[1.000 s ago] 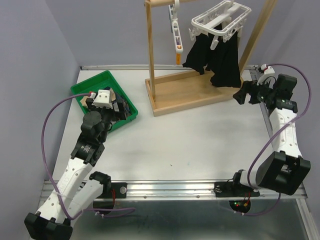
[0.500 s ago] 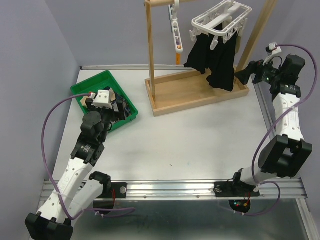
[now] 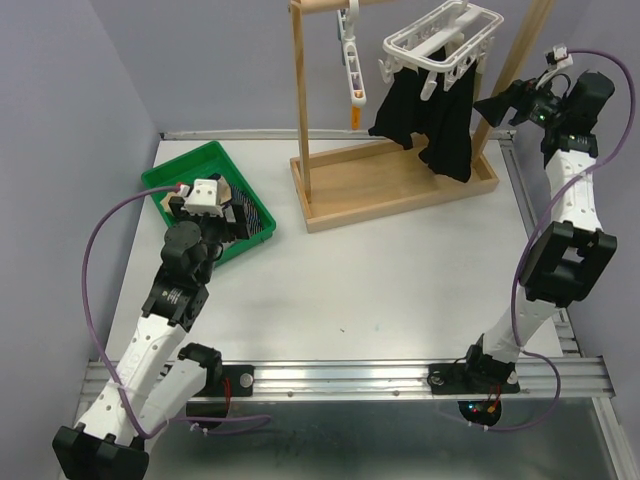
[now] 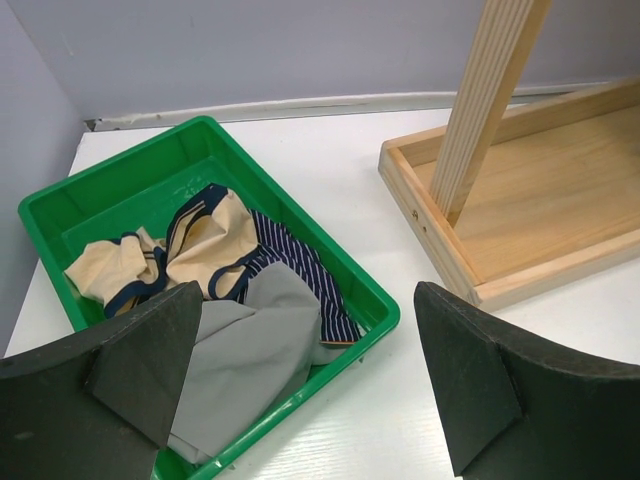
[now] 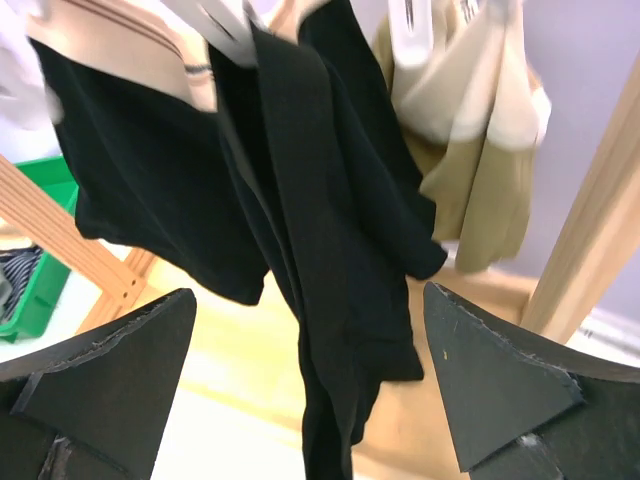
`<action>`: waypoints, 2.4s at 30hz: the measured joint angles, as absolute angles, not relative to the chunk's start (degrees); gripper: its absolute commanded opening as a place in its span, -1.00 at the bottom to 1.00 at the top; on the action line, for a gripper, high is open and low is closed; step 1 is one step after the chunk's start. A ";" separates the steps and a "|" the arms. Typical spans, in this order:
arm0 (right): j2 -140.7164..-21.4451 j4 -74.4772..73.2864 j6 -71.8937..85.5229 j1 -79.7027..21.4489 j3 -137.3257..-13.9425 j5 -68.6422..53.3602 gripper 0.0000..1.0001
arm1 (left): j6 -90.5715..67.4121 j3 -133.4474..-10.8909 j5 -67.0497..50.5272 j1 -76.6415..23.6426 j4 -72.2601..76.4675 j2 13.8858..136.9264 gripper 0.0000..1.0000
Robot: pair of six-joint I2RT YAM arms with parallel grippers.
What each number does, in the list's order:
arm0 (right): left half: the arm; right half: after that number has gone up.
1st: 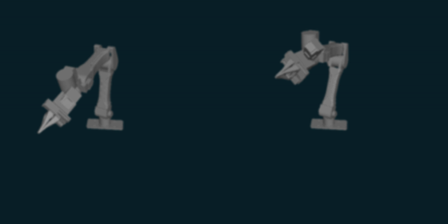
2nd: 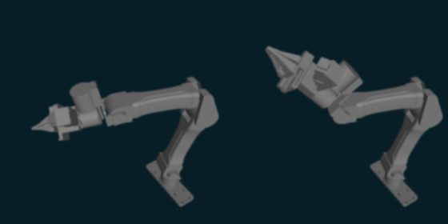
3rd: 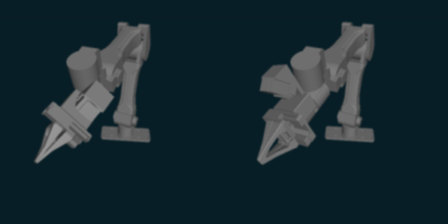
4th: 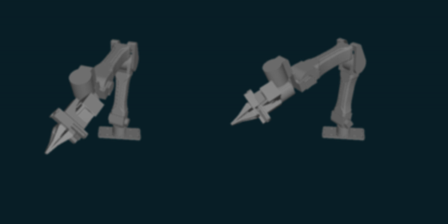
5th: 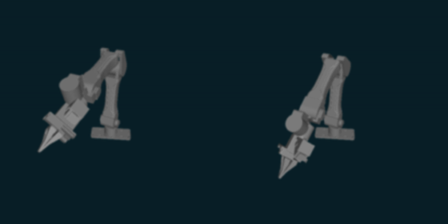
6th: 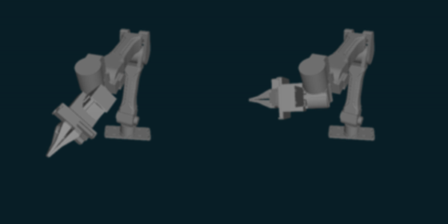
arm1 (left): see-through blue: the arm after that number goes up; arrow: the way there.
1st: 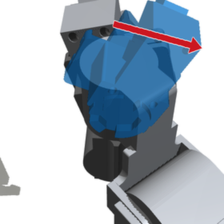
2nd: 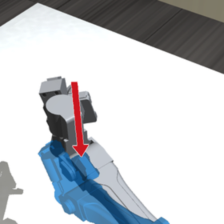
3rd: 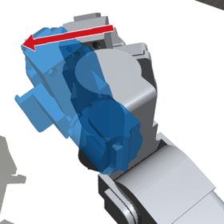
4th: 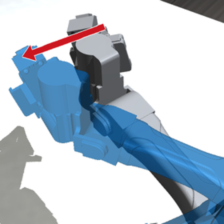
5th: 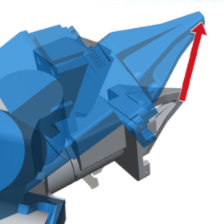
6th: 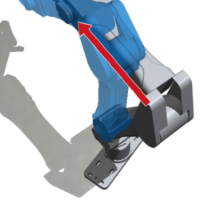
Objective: Remove the underwear clipped to the hanger
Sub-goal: Remove the underwear from the hanger.
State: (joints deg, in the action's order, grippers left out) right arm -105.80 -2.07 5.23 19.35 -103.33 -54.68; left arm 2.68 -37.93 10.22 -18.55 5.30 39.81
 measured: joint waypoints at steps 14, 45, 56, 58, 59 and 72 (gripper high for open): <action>-105.78 0.47 3.73 13.37 -102.87 -45.47 0.86 | 2.74 -37.85 8.80 -17.87 5.39 40.38 0.98; -98.94 0.34 13.17 9.08 -86.70 -46.52 -0.99 | -3.09 -33.45 -20.25 -25.67 25.85 43.70 0.97; -92.86 0.62 26.09 3.53 -84.36 -52.95 -0.99 | 0.84 -45.65 -11.64 -44.80 32.67 64.62 0.98; -92.84 0.58 28.75 2.59 -84.36 -53.08 -0.99 | 1.87 -47.86 -10.00 -46.61 35.14 68.27 0.98; -92.84 0.56 29.74 2.31 -84.36 -53.12 -0.99 | 2.46 -48.99 -9.34 -47.33 36.49 70.19 0.98; -91.74 0.86 43.72 -0.47 -84.36 -52.97 -0.99 | 6.17 -59.72 -4.12 -51.00 48.75 92.88 0.98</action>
State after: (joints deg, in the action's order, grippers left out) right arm -91.74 0.86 43.72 -0.47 -84.36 -52.97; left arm 6.17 -59.72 -4.12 -51.00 48.75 92.88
